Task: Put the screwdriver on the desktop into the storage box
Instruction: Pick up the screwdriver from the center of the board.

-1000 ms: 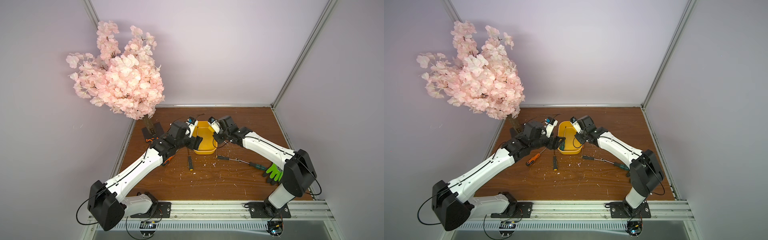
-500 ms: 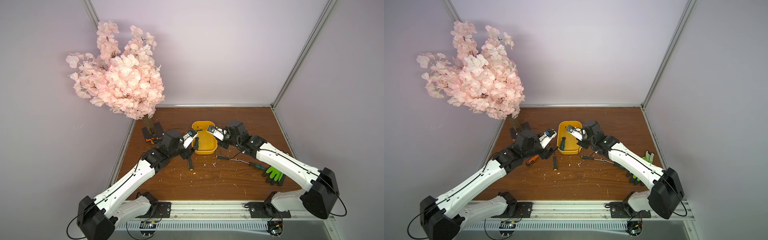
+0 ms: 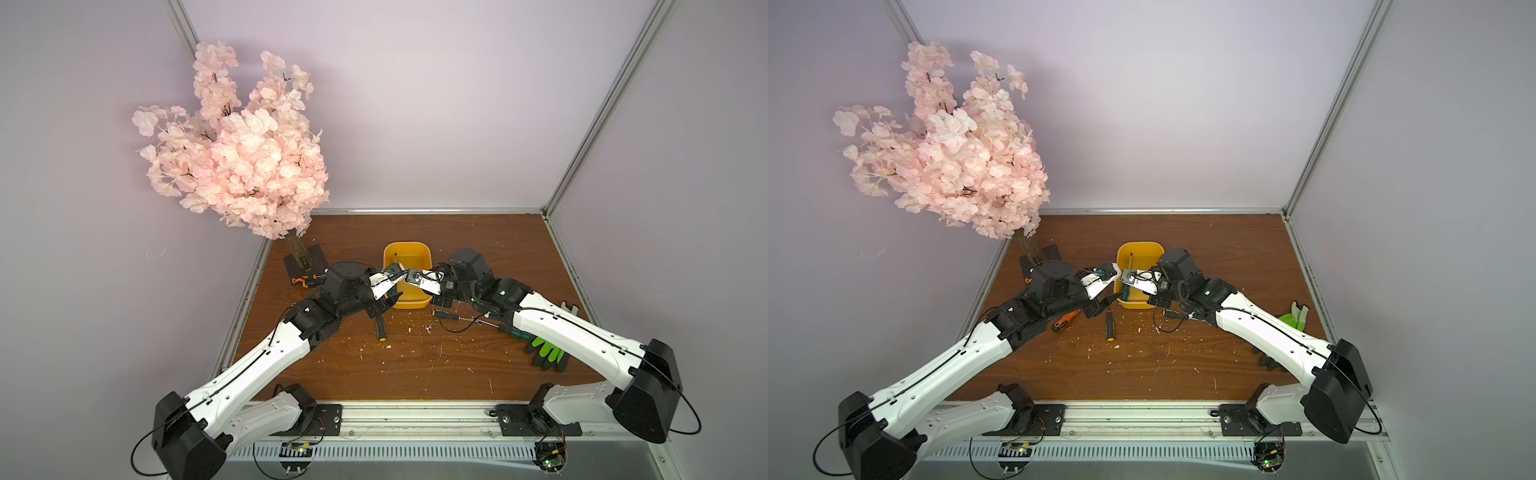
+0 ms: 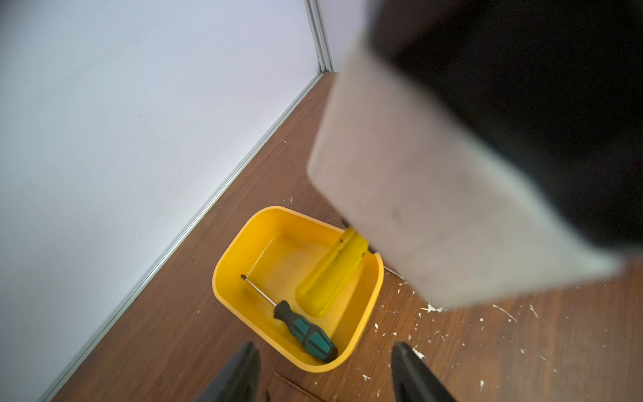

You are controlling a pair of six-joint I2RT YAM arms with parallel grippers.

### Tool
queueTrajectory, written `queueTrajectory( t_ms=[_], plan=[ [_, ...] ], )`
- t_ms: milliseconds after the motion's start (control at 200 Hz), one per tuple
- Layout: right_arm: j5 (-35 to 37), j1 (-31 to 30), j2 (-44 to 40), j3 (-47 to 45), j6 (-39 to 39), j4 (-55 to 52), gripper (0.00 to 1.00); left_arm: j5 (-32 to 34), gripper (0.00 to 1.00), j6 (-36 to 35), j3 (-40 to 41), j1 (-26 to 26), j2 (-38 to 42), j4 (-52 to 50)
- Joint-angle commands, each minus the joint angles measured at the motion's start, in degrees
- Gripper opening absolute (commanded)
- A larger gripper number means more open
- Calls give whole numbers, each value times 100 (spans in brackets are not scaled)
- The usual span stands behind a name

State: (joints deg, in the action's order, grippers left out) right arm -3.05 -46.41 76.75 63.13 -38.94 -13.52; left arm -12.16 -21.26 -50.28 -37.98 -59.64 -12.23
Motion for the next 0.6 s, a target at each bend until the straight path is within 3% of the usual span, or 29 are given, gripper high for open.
queueTrajectory(
  t_ms=[0, 205, 350, 596],
  plan=[
    [-300, -60, -232, -70, -179, 194, 13, -321, 63, -202, -107, -99, -46, -81],
    [-478, -125, -474, -327, -281, 464, 13, -690, 63, -221, -257, -122, -121, -218],
    [-506, -199, -525, -319, -306, 450, 13, -881, 55, -274, -436, -147, -318, -498],
    [-429, -299, -522, -328, -384, 450, 13, -1227, 55, -155, -551, -174, -413, -602]
  ],
)
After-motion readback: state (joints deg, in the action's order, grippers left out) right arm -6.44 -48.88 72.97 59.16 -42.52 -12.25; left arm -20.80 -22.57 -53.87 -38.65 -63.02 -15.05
